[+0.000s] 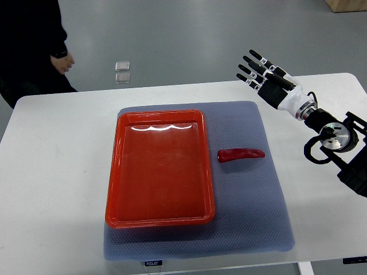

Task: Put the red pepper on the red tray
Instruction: 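Move the right hand down toward the red pepper beside the tray, then lower the right hand over the red pepper and open its fingers, then close the right hand's fingers around the red pepper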

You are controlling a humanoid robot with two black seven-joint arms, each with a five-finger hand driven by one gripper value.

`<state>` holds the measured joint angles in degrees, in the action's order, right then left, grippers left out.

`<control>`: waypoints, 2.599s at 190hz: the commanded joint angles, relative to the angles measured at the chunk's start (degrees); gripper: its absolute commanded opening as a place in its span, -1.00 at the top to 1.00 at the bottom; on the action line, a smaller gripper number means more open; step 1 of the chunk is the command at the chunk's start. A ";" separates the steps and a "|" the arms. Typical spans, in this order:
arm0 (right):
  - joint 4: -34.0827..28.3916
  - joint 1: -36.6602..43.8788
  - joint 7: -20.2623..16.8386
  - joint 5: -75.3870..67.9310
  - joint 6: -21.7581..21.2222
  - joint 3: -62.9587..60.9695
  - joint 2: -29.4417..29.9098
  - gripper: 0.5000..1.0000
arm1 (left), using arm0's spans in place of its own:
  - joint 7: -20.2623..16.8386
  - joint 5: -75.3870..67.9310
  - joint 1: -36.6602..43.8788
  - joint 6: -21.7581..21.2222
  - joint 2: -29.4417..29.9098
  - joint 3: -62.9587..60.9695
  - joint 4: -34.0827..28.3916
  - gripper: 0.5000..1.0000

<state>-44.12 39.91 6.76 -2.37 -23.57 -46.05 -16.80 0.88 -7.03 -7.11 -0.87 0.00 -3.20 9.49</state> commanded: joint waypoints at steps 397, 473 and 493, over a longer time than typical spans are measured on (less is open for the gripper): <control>-23.64 14.23 -3.86 63.98 14.34 39.46 -16.08 -0.48 | 0.00 0.00 0.08 0.07 0.00 0.04 -0.08 -1.00; -22.15 12.65 -3.69 65.92 14.78 39.64 -14.67 -0.11 | 0.00 0.00 0.08 0.07 0.00 -0.05 0.09 -1.00; -21.88 12.65 -3.69 66.71 14.95 39.64 -14.49 0.26 | 0.00 0.00 0.08 0.07 0.00 0.04 0.09 -1.00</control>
<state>-66.24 52.63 3.07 63.66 -8.78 -6.44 -31.42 0.90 -7.03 -7.03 -0.81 0.00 -3.23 9.58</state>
